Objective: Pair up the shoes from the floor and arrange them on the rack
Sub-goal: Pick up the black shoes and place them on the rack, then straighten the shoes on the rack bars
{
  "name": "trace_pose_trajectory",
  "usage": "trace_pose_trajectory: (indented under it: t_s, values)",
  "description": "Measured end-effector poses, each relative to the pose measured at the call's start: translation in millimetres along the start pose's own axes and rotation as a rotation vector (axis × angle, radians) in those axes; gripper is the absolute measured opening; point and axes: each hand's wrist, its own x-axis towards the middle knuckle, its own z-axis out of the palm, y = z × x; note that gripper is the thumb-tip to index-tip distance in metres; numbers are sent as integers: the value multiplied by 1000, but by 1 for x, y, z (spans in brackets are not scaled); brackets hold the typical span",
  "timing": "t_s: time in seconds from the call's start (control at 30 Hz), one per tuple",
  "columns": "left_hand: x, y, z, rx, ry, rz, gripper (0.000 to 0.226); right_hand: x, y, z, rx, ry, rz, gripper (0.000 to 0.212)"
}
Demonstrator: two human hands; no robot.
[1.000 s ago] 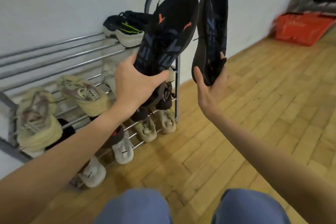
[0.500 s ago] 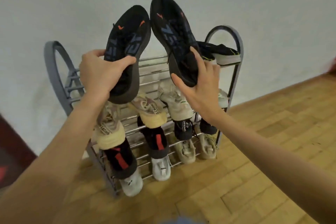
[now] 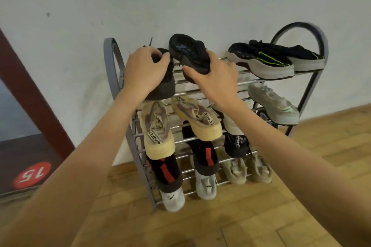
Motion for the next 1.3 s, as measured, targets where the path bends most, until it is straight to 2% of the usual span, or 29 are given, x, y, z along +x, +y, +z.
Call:
trace_pose_trajectory:
  t_s: [0.07,0.13,0.2,0.27,0.33,0.5,0.6,0.73,0.8,0.9,1.03,1.13,1.23,1.3]
  values:
    - [-6,-9,-12,-13,-239,21,43,-3,-1,3,-12,-29,15,82]
    - [-11,-19,-23,88,-456,99,55,-6,-4,3,-40,-43,45,79]
    - [-14,-29,-25,184,-524,157,77,-9,-7,2,-116,-29,54,78]
    - [-18,-34,-22,167,-436,175,73,-10,-9,0,-194,-33,49,78]
    - [-23,-35,-16,123,-324,200,57,-10,-10,0,-240,-62,35,77]
    - [-33,-30,-2,137,-128,208,37,-8,-11,7,-212,-121,-22,77]
    - [-30,-34,-8,180,-111,193,39,-3,-16,20,-191,-110,-70,81]
    - [-27,-45,-18,249,-167,212,41,1,-24,32,-84,-157,-52,90]
    - [-27,-47,-14,243,-171,210,42,0,-24,32,-61,-148,-69,85]
    - [-29,-47,-6,193,-152,190,39,-4,-19,24,46,-160,-110,65]
    - [-30,-49,-3,112,-136,172,37,-12,-17,15,129,-177,-164,62]
    - [-33,-51,-2,86,-116,179,43,-18,-17,14,199,-152,-164,55]
    - [-34,-54,4,108,-104,165,69,-20,-15,12,175,-158,-173,56]
    - [-34,-54,8,110,-59,191,78,-18,-12,13,156,-185,-188,56]
